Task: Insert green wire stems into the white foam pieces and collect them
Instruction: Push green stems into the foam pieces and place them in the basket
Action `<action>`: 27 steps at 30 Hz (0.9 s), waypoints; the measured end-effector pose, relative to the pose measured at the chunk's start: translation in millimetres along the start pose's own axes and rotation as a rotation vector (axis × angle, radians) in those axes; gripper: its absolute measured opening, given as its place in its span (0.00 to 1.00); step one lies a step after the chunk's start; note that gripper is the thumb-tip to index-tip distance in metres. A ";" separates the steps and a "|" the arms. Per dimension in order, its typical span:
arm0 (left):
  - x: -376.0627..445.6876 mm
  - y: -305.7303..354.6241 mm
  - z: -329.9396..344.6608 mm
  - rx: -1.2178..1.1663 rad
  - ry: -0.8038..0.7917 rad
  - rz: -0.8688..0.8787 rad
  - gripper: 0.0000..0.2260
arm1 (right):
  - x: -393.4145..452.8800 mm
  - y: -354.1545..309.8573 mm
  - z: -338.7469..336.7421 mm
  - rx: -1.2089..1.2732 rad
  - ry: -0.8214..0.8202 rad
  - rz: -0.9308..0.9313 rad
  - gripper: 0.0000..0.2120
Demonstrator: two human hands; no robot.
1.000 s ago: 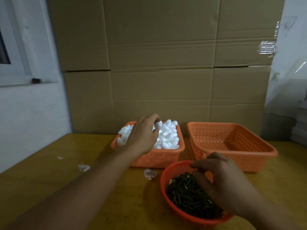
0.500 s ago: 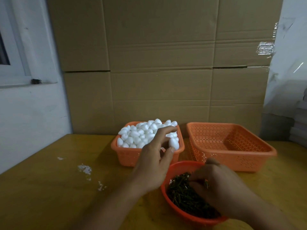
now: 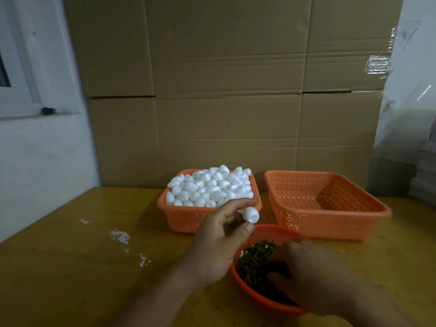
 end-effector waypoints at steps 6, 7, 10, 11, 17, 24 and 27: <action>-1.2 0.7 -0.5 -0.010 0.012 0.006 0.11 | 3.3 1.3 1.6 0.013 -0.032 0.054 0.08; -1.6 0.5 -1.0 -0.008 0.013 0.007 0.11 | 3.6 1.9 1.7 0.019 -0.035 0.060 0.08; -2.7 -0.7 -1.0 -0.064 0.026 -0.019 0.11 | 3.7 4.1 -1.3 0.031 -0.016 0.069 0.09; -3.1 -1.3 -0.4 -0.091 0.029 -0.030 0.11 | 3.4 4.0 -2.5 0.035 -0.009 0.067 0.08; -4.4 -3.8 0.9 -0.216 0.092 -0.076 0.11 | 1.1 2.9 -10.4 0.059 0.034 0.052 0.07; -8.6 -9.4 2.7 -0.340 0.131 -0.171 0.09 | 0.9 8.2 -18.8 0.173 0.127 0.057 0.10; -9.4 -10.3 2.5 -0.383 0.163 -0.203 0.14 | 2.3 10.9 -23.1 0.221 0.209 0.056 0.06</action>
Point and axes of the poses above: each hand's wrist, its own x-axis towards the middle knuckle, its own z-axis out of the palm, y = z × x, the point moved 9 cm from there along x, towards the middle knuckle, and after that the axes turned 9 degrees about z, right-handed, at the moved point
